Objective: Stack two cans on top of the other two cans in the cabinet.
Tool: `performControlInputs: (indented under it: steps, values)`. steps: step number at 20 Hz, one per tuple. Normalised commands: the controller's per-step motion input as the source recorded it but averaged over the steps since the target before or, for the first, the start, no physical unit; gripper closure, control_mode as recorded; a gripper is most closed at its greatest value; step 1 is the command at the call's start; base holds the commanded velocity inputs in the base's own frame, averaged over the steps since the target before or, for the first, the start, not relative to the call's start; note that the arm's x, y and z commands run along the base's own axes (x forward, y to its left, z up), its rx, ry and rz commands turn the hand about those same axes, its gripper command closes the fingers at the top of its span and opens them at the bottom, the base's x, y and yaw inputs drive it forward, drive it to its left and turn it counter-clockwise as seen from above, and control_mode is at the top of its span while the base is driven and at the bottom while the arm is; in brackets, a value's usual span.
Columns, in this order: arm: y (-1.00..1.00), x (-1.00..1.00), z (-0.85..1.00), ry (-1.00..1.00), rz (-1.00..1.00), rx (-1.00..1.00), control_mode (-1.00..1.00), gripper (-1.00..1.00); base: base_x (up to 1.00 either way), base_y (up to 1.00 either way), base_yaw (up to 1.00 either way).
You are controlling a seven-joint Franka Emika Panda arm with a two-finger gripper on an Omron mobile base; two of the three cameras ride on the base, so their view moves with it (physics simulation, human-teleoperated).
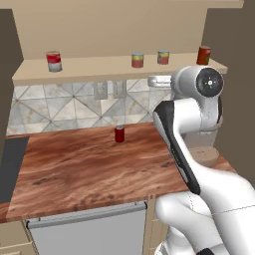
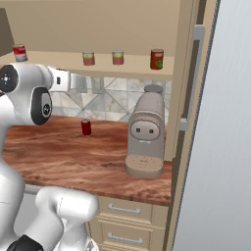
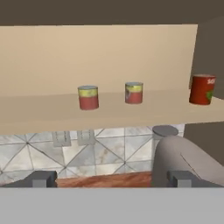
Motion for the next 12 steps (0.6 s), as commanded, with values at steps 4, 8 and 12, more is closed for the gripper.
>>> performControlInputs:
  steps: [4, 8, 12]
  values:
    - [0.04, 0.1, 0.31, -0.02, 0.0, 0.12, -1.0, -1.0, 0.0, 0.0, 0.0]
    - [0.03, 0.1, 0.3, 0.0, 0.0, 0.15, -1.0, -1.0, 0.0, 0.0, 0.0]
    - [0.02, 0.14, 0.25, 0.0, 0.0, 0.23, -1.0, -1.0, 0.0, 0.0, 0.0]
